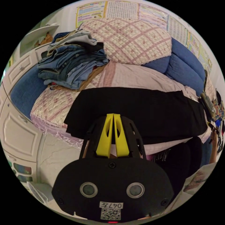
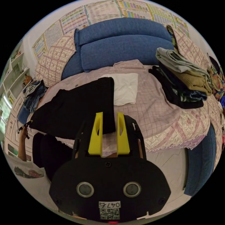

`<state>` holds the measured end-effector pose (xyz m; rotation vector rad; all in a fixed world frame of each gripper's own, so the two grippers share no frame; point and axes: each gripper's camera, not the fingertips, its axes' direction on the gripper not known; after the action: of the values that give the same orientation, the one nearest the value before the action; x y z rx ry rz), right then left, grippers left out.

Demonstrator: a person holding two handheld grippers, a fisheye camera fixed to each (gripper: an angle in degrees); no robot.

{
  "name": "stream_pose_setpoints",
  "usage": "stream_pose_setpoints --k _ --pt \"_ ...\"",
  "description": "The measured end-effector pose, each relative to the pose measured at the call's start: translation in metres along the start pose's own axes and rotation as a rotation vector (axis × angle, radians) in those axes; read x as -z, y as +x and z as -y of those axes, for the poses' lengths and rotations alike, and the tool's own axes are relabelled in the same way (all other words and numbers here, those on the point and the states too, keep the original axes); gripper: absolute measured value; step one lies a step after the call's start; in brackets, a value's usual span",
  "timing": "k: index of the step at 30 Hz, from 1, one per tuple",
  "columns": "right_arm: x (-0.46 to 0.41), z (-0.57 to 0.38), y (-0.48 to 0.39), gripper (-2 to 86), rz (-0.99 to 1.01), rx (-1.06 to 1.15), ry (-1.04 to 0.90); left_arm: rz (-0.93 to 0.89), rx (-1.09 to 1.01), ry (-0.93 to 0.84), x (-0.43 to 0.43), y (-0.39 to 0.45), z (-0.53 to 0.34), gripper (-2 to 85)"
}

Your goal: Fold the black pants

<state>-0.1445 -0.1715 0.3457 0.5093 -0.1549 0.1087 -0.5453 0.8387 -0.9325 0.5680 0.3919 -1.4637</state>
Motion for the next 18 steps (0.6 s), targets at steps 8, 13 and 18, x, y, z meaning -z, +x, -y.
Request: stream_pose_setpoints --k 8,13,18 --pt "0.014 -0.045 0.011 -0.6 -0.006 0.15 -0.014 -0.038 0.044 -0.006 0.018 -0.028 0.002 -0.8" --pt "0.032 -0.076 0.046 -0.7 -0.216 0.021 0.024 -0.067 0.08 -0.011 0.033 -0.046 0.002 -0.8" --pt "0.038 -0.091 0.067 1.3 0.135 0.021 0.035 -0.082 0.084 -0.002 0.055 -0.06 -0.001 -0.8"
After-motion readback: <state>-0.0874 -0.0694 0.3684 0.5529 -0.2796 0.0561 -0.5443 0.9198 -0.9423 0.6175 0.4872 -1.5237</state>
